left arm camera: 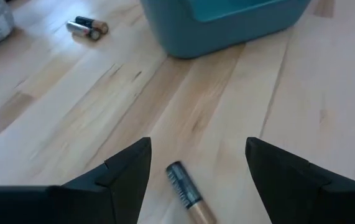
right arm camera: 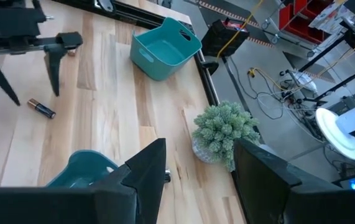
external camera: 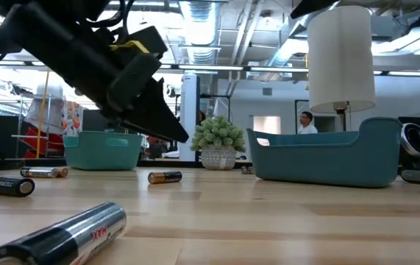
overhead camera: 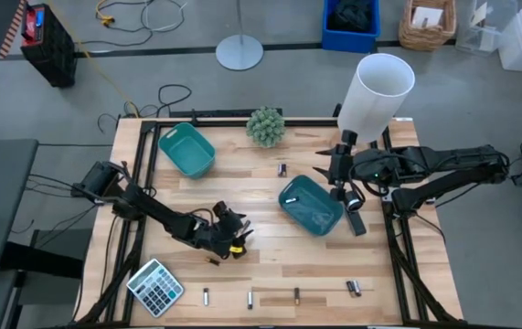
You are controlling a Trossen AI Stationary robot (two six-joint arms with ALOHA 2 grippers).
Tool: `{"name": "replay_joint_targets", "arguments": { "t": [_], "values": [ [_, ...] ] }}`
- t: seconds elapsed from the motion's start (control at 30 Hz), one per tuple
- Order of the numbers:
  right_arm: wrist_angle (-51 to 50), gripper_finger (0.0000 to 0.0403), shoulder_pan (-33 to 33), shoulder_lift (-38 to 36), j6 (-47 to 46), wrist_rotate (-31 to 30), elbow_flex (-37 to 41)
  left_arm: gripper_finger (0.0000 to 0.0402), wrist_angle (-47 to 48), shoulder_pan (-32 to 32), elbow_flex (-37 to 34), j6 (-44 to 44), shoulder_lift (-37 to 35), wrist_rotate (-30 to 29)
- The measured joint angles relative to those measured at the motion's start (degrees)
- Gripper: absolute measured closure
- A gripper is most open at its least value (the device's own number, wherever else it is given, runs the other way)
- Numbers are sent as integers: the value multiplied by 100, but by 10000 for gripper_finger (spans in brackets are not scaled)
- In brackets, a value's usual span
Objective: Sort batteries
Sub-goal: Put the black battery into the green bin
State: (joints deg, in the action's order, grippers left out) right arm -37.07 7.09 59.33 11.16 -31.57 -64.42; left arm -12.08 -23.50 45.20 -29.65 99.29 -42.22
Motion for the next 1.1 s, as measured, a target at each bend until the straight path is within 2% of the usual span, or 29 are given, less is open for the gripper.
{"name": "replay_joint_targets", "arguments": {
  "t": [0.1, 0.23, 0.5, 0.77, 1.1],
  "values": [
    [-37, 198, 22, 0, -49, 1, 0, 145, 179, 47, 22, 42, 8, 4],
    [-39, 198, 44, 0, -61, 4, 0, 141, 577, 150, 10, -321, 177, 127],
    [-41, 198, 39, 0, -62, 2, 0, 133, 398, 183, 137, -420, 560, 300],
    [-63, 198, 37, 0, -63, 2, 0, 133, 683, 337, 180, -513, 598, 495],
    [-65, 198, 37, 0, -61, 2, 0, 140, 472, 448, 193, -669, 908, 861]
  ]
}}
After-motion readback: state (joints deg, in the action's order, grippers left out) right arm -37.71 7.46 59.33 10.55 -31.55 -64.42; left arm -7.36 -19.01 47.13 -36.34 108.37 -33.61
